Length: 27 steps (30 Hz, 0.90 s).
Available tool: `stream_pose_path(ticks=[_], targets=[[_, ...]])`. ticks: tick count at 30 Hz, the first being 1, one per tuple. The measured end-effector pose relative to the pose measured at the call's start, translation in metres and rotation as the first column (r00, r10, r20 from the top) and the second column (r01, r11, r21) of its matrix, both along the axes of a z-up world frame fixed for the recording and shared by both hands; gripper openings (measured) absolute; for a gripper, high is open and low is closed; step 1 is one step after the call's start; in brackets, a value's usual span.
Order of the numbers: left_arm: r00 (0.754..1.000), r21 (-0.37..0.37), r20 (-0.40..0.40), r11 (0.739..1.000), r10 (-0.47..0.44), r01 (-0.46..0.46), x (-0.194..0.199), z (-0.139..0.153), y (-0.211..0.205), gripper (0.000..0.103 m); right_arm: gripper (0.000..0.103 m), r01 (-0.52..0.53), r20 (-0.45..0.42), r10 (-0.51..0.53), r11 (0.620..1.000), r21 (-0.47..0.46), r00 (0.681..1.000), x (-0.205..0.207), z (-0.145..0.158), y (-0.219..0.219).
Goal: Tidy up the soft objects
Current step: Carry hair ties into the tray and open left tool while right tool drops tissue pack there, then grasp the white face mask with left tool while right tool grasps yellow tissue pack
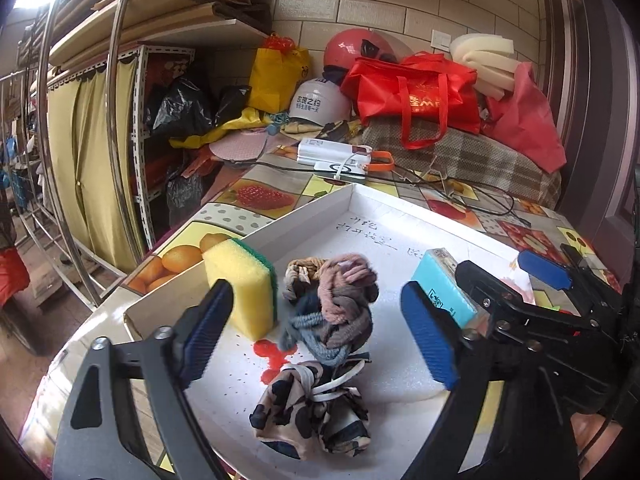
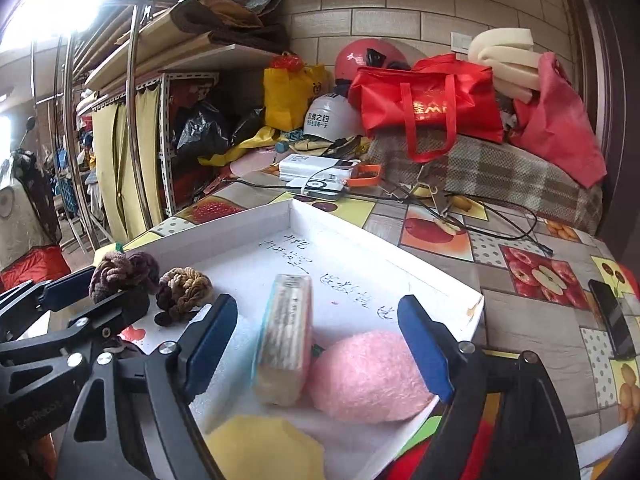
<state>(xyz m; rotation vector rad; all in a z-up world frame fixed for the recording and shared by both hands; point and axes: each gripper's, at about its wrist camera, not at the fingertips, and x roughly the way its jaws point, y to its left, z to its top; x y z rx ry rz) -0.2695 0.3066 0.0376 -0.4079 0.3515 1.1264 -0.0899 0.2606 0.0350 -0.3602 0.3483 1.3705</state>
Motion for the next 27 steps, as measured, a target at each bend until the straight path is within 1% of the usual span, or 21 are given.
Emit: stream_pose_path(ticks=[3,4,10,12,15,16,22,24,26,27], targets=[[1.000,0.013,0.011,1.000,0.022,-0.023,-0.004,0.001,-0.001,0.103,0.094,0.018,-0.012,-0.018,1.000,0.022,1.000,0.003,0.002,-0.004],[1.000,0.018,0.013,1.000,0.023,-0.023,-0.004,0.002,-0.002,0.103,0.096,0.020,-0.012,-0.020,0.999,0.029,1.000,0.004,0.002,-0.004],[0.998,0.087,0.018,0.994,0.059,-0.061,-0.008,0.006,-0.014,0.103,0.096,0.027,0.012,-0.028,0.997,0.071,1.000,0.002,0.005,-0.009],[0.997,0.112,0.031,0.991,0.063,-0.067,-0.010,0.008,-0.018,0.103,0.097,0.034,0.028,-0.037,0.994,0.102,0.999,-0.001,0.007,-0.015],[0.996,0.164,0.055,0.983,0.070,-0.078,-0.013,0.011,-0.028,0.103,0.097,0.068,0.073,-0.081,0.983,0.170,0.994,-0.008,0.011,-0.028],[0.995,0.179,0.064,0.981,0.071,-0.081,-0.015,0.012,-0.031,0.103,0.097,0.073,0.080,-0.088,0.982,0.175,0.993,-0.009,0.011,-0.031],[0.993,0.189,0.107,0.979,0.052,-0.071,-0.026,0.012,-0.054,0.103,0.097,0.056,0.099,-0.078,0.978,0.202,0.992,-0.016,0.012,-0.065],[0.993,0.178,0.107,0.982,0.039,-0.058,-0.025,0.012,-0.060,0.103,0.097,0.043,0.098,-0.064,0.978,0.205,0.993,-0.016,0.012,-0.080],[0.996,0.174,0.088,0.984,0.031,-0.046,-0.020,0.012,-0.067,0.103,0.097,0.026,0.092,-0.047,0.975,0.221,0.995,-0.014,0.012,-0.098],[0.996,0.179,0.084,0.984,0.011,-0.026,-0.017,0.013,-0.071,0.103,0.097,0.023,0.093,-0.045,0.974,0.223,0.995,-0.012,0.011,-0.107]])
